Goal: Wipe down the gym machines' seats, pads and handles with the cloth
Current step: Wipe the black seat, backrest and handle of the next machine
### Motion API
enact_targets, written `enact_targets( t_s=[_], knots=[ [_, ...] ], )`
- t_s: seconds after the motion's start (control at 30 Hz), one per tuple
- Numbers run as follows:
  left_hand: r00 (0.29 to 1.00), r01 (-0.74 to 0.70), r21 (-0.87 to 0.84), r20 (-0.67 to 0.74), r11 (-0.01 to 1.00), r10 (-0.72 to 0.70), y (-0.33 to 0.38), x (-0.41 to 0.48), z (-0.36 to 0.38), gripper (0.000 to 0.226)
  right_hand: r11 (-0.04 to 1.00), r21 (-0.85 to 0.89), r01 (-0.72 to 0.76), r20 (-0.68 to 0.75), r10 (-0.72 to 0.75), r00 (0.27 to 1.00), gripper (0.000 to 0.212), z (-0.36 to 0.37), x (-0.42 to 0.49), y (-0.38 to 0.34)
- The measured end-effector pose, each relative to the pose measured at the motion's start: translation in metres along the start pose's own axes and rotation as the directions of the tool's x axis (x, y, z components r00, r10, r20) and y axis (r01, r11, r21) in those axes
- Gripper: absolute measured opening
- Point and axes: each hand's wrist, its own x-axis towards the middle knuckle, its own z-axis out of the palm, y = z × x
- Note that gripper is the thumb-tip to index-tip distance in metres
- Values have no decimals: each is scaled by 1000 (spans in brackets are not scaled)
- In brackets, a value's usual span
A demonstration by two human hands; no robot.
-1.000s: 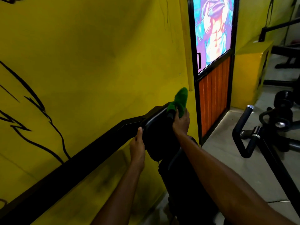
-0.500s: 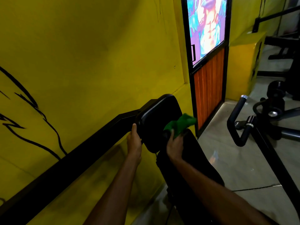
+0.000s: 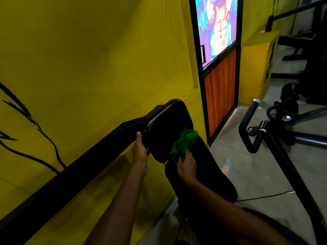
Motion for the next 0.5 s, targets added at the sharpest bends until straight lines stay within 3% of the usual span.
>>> enact_targets(
  t_s=[0.1, 0.2, 0.3, 0.43, 0.5],
  knots=[
    [999, 40, -47, 12, 998, -39, 0, 2, -2, 50, 994, 44, 100, 53, -103, 993, 45, 12, -26, -3],
    [994, 75, -124, 92, 989, -63, -3, 1, -6, 35, 951, 37, 306, 73, -308, 948, 73, 23, -27, -30],
    [987, 88, -202, 151, 975, -57, -7, 2, -12, 38, 820, -38, 570, 101, -565, 819, 91, 23, -8, -66],
    [995, 69, -293, 92, 954, -44, -1, 7, -17, 40, 612, -170, 773, 149, -759, 634, 85, 9, 40, -115],
    [996, 82, -286, 61, 955, -67, -1, 7, -16, 44, 532, -234, 814, 179, -799, 574, 74, 8, 62, -136]
  ],
)
